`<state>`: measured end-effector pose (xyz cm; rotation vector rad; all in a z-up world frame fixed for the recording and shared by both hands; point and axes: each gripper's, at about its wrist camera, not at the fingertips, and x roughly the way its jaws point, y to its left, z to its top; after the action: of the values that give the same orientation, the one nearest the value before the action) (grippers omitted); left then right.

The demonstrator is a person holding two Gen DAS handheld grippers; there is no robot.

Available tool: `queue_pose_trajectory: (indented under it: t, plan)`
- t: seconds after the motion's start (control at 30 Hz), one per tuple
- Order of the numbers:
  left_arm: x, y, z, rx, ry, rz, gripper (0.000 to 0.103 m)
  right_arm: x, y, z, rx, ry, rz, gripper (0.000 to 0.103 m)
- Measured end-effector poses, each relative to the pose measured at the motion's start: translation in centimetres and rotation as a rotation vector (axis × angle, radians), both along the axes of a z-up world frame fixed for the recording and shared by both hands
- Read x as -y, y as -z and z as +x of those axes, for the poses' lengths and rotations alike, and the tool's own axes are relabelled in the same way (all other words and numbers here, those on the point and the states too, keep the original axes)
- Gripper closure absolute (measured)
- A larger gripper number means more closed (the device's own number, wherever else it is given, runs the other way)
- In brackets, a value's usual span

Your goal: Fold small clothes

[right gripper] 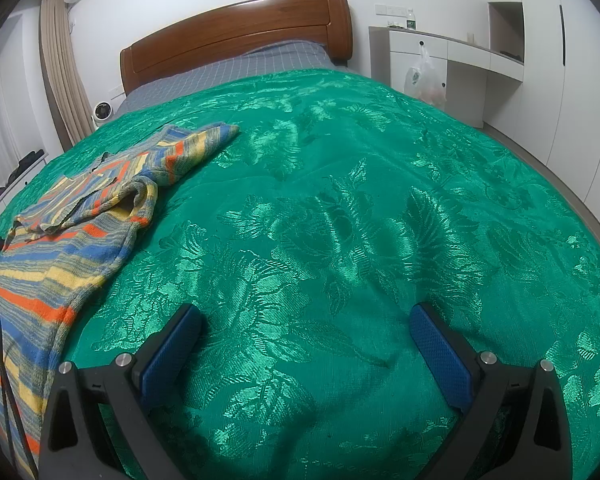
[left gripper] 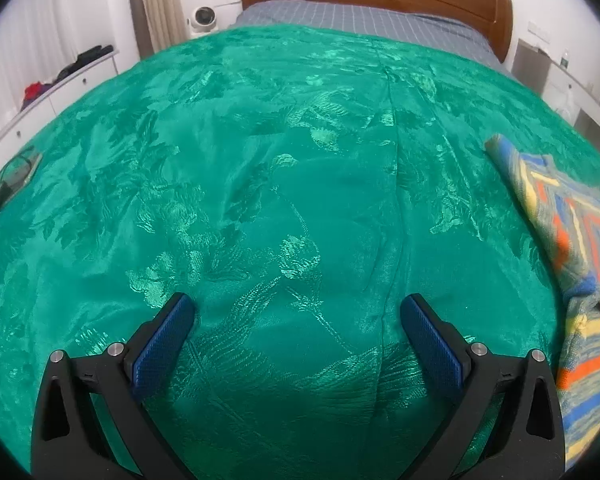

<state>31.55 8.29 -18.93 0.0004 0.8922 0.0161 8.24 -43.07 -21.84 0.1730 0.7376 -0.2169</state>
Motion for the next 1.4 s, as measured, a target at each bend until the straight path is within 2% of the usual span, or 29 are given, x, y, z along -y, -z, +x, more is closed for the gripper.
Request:
queue_pose_trajectory:
  t: [1.4]
  plan:
    - [-0.06,0.00,0.09,0.000,-0.001,0.001,0.000,-0.23,0.07,-0.06,0.008,0.004,-0.005,0.000]
